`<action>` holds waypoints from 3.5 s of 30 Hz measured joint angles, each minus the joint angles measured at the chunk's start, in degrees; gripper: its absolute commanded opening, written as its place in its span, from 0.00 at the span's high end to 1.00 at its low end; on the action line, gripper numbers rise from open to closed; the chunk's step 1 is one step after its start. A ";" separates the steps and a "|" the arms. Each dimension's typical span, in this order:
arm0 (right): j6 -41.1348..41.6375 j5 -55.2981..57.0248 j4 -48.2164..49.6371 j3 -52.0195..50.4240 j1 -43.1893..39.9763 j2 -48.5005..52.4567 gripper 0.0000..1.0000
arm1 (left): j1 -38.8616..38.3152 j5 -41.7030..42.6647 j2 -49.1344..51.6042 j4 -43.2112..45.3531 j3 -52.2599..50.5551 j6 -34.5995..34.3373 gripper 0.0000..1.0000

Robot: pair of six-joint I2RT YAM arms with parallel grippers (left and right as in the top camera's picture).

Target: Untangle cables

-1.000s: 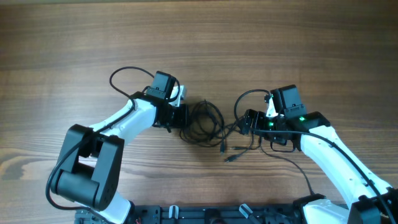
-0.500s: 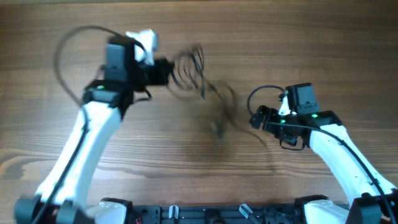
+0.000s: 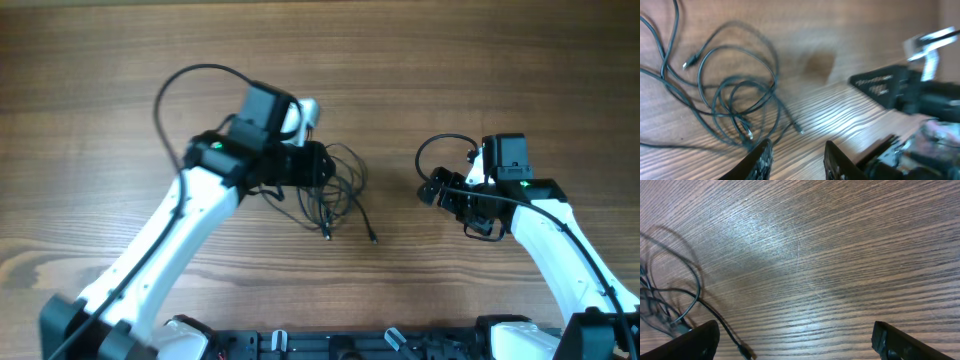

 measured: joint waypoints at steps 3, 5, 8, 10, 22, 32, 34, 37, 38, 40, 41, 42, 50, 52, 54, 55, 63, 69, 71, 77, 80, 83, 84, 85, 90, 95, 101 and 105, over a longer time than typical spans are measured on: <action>-0.87 -0.07 -0.04 0.00 0.00 0.02 0.00 | -1.60 -2.14 3.98 0.61 -0.02 0.39 0.66; -2.40 -1.77 0.55 0.00 0.00 0.02 0.00 | -1.57 -5.20 3.93 1.51 -0.02 0.42 0.67; -7.02 -10.80 3.93 -0.02 0.00 0.04 0.00 | -1.25 -13.05 3.96 1.55 -0.02 -1.90 0.61; -9.14 -17.00 6.23 -0.02 0.76 0.04 0.00 | -0.39 -16.02 3.96 1.57 -0.02 -5.44 0.55; -11.67 -7.13 15.39 -0.02 20.09 3.52 0.15 | 2.14 -15.93 12.87 -0.33 -0.02 -11.52 0.59; -9.73 -6.19 24.68 -0.02 21.90 16.22 0.84 | 13.88 -16.59 12.87 -4.70 -0.02 -12.41 0.58; -9.68 -6.21 24.26 -0.02 21.90 16.22 0.87 | 13.88 -16.57 12.87 -4.70 -0.02 -12.55 0.59; -9.68 -6.21 22.71 0.00 21.90 16.22 0.96 | 13.88 -16.57 12.87 -5.55 -0.02 -12.55 0.58; -9.66 -6.29 22.51 0.00 21.90 16.22 0.96 | 13.88 -16.33 12.87 -5.77 -0.02 -12.55 0.58; -9.66 -6.86 22.32 0.00 21.90 16.22 0.96 | 13.88 -14.56 12.87 -5.99 -0.02 -12.55 0.55; -9.66 -7.39 22.67 -0.02 21.88 16.22 0.96 | 13.73 -13.66 12.87 -6.23 -0.02 -12.57 0.54; -9.68 -8.20 22.75 0.00 21.77 16.17 0.96 | 13.49 -13.25 12.87 -6.38 -0.02 -12.57 0.53; -11.69 -12.28 16.96 6.29 20.92 -6.27 0.96 | 6.97 -11.76 12.87 -5.70 -0.02 -12.55 0.48; -11.67 -12.31 15.23 6.34 20.92 -8.96 0.95 | 6.97 -11.32 12.87 -5.64 -0.02 -12.57 0.48; -11.67 -12.85 14.88 6.34 20.92 -9.31 0.96 | 6.97 -10.16 12.87 -5.62 -0.02 -12.55 0.45; -11.67 -13.57 14.95 6.34 20.92 -9.31 0.96 | 6.97 -9.46 12.87 -5.60 -0.02 -12.55 0.44; -3.74 -21.27 28.30 6.27 20.92 -9.35 0.96 | 6.97 -6.56 12.90 -5.53 -0.02 -11.43 0.43; 10.36 -22.32 30.95 6.25 20.92 -9.18 0.96 | 6.32 -5.92 12.90 -4.52 -0.02 -10.54 0.41; 15.06 -22.75 33.14 6.27 20.92 -9.14 0.96 | 5.09 -5.90 12.90 -4.07 -0.02 -10.32 0.43; 21.09 -3.21 -3.26 6.95 20.85 -8.28 0.62 | 3.28 -5.77 12.92 -3.82 -0.04 -10.12 0.43; 21.64 7.50 -12.09 6.62 20.81 -6.62 0.24 | 3.28 -5.77 12.92 -3.78 -0.04 -10.12 0.43; 15.39 12.90 -2.86 6.43 20.81 -6.34 0.25 | 3.28 -5.81 12.92 -3.78 -0.04 -10.12 0.43; 11.45 13.68 1.33 6.32 20.81 -6.29 0.25 | 3.30 -5.81 12.92 -3.76 -0.04 -10.12 0.43; 6.95 14.27 5.07 6.34 20.81 -6.25 0.25 | 3.28 -5.88 12.92 -3.87 -0.04 -10.10 0.43; -10.67 15.28 8.76 6.32 20.81 -3.13 0.26 | 3.28 -5.97 12.92 -4.22 -0.04 -10.12 0.43; -20.44 12.96 8.09 6.32 20.81 8.39 0.41 | 3.28 -5.97 12.92 -4.22 -0.04 -10.12 0.43; -22.82 8.50 8.00 6.32 20.81 16.72 0.93 | 3.28 -5.97 12.92 -4.22 -0.04 -10.12 0.42; -22.47 7.67 8.15 6.32 20.81 16.72 0.96 | 2.60 -5.97 12.92 -4.02 -0.07 -10.10 0.43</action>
